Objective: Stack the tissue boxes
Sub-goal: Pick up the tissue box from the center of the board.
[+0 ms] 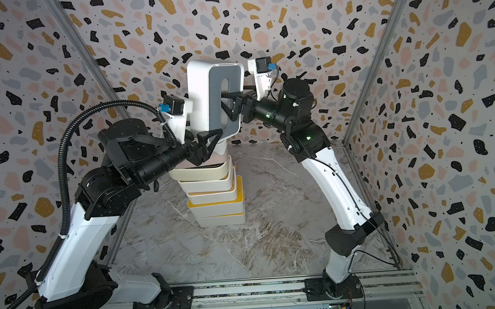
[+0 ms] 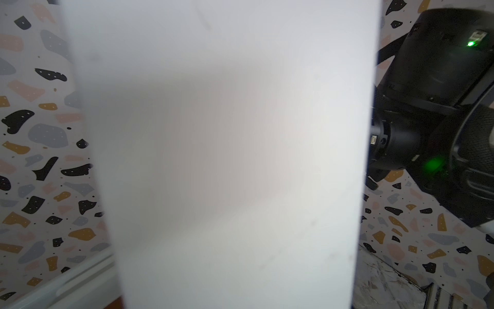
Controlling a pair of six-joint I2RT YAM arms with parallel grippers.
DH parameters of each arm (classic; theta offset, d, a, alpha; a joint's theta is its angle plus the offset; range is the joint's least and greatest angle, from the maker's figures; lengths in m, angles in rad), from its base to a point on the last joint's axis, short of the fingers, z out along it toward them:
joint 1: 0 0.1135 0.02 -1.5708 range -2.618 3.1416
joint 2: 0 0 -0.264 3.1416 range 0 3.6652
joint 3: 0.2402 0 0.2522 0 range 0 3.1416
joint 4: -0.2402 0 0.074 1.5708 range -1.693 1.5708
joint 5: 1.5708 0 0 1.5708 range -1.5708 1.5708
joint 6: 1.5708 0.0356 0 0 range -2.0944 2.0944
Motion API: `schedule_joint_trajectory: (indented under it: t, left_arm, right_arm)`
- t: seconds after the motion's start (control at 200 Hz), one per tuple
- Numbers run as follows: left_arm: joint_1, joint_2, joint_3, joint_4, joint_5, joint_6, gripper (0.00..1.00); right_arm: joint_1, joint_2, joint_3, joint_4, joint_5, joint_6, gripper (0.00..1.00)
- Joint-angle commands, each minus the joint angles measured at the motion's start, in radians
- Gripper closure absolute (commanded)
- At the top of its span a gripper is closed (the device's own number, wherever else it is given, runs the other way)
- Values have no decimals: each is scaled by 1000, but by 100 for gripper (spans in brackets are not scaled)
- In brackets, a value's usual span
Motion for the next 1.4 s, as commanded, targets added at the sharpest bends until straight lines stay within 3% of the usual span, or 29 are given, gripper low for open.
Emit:
schedule_joint_trajectory:
  t: [0.0,0.205,0.285,0.37,0.42,0.501,0.681,0.816,0.986,1.282,1.392]
  left_arm:
    - [2,-37,70,18,25,1,74]
    - [28,-34,174,-127,66,16,77]
    - [66,-35,212,-172,135,-7,78]
    - [136,-30,260,-212,258,-66,80]
    - [161,-26,285,-234,301,-84,80]
    - [190,-26,303,-253,385,-102,80]
    - [242,-24,304,-277,560,-155,80]
    - [254,-43,256,-240,681,-188,80]
    - [257,-25,260,-235,769,-216,81]
    - [258,-3,242,-218,861,-254,82]
    - [259,-6,219,-199,887,-269,82]
  right_arm:
    - [-42,-87,-47,152,-163,56,1]
    - [-144,-175,-140,221,-347,98,1]
    - [-213,-261,-334,501,-436,242,1]
    - [-310,-316,-497,879,-496,502,1]
    - [-350,-315,-500,947,-527,579,1]
    - [-359,-288,-452,917,-588,595,1]
    - [-348,-217,-413,1161,-685,786,1]
    - [-309,-167,-342,1215,-718,862,1]
    - [-240,-129,-228,954,-744,692,1]
    - [-155,-51,-58,788,-738,649,1]
    - [-143,-10,-5,790,-740,693,0]
